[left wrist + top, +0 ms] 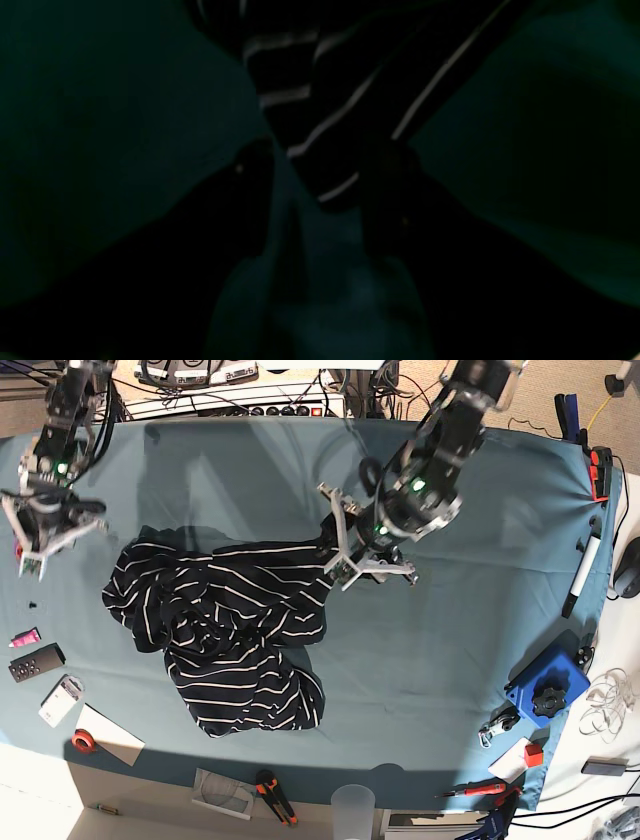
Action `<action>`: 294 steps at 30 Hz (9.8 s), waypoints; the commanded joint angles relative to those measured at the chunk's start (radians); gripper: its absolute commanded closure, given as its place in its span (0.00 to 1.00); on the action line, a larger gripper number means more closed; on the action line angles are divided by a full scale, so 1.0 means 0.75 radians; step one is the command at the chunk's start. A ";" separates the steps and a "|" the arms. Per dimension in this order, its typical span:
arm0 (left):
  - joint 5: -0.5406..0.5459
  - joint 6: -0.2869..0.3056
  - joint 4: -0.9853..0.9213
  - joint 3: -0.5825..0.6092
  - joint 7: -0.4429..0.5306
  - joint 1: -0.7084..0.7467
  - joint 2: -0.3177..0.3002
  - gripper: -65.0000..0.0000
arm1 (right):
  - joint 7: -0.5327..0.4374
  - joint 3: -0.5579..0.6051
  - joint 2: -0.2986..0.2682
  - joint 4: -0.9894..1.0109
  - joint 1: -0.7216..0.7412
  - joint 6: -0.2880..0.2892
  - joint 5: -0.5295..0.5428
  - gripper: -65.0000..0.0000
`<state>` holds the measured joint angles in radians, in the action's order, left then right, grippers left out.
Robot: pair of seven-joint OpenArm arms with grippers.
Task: Layout the t-shirt on the table in an organized manner, then fold the t-shirt properly
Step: 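Move the left gripper over the shirt and grasp a fold of fabric, then pull the grasped fabric with the left gripper away from the right gripper, then reach the left gripper back over the shirt and grasp the bunched fabric, then lift the fabric with the left gripper and sweep it across the shirt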
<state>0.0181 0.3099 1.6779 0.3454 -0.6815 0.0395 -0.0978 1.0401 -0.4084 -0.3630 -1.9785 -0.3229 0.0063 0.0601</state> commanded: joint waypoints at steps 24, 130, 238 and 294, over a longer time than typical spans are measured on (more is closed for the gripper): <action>-0.085 -0.149 0.052 -0.002 -0.049 -0.038 0.129 1.00 | 0.092 -0.011 -0.022 -0.021 -0.039 -0.005 -0.210 0.72; 1.088 0.288 0.531 -1.064 -0.523 0.168 -0.277 0.54 | 0.075 -0.009 -0.021 -0.021 -0.037 0.043 -0.008 0.72; -0.140 -0.149 -0.078 0.729 0.233 -0.607 0.340 0.58 | 0.130 -0.909 0.192 -0.021 0.106 0.715 0.973 0.72; -0.468 -0.377 0.215 -0.003 -0.517 -0.454 0.061 0.51 | 0.147 0.091 0.229 -0.021 0.117 0.922 0.960 0.72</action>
<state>-0.3340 0.0292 1.8202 0.3405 -1.0851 -0.2783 -0.0654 1.1740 -0.3363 -0.1799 -1.9778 -0.2417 0.6968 0.7597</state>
